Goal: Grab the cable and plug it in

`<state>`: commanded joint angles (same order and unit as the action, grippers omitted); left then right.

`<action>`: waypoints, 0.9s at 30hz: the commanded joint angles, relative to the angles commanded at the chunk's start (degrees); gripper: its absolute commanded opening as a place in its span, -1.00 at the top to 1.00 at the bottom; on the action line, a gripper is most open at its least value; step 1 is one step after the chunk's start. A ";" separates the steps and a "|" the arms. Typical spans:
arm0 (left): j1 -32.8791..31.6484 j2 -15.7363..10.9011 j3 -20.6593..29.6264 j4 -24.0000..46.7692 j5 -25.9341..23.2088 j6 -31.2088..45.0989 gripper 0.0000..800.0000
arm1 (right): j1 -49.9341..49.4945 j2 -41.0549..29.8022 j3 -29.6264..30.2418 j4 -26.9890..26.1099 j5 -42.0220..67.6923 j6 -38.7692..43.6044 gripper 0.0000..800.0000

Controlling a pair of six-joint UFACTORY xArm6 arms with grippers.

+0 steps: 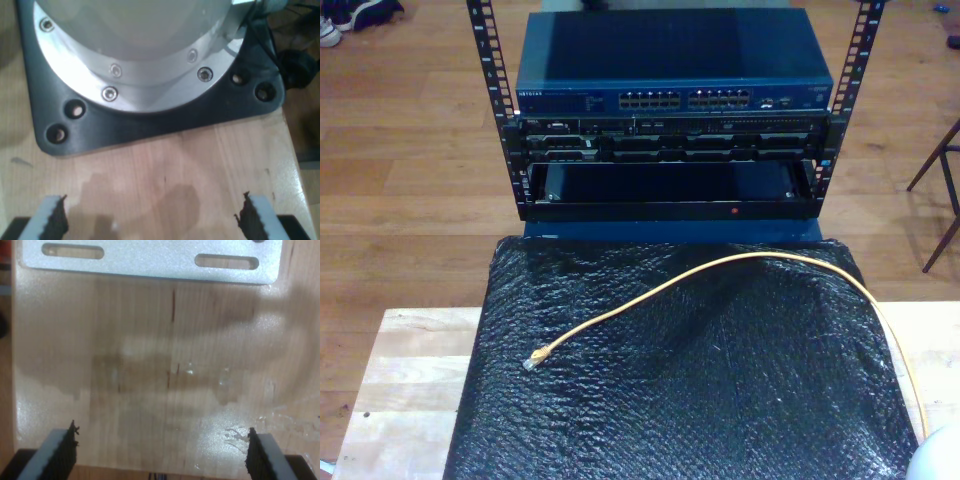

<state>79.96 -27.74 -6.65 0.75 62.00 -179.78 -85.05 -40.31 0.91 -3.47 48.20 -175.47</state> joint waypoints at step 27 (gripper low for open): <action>0.09 -0.97 -7.12 1.58 12.31 -0.44 -1.00 | 3.96 1.23 -25.14 7.47 27.52 9.32 -1.00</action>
<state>80.04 -28.70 -13.77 2.33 74.31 -180.22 -81.10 -39.08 -24.23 4.00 75.71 -166.15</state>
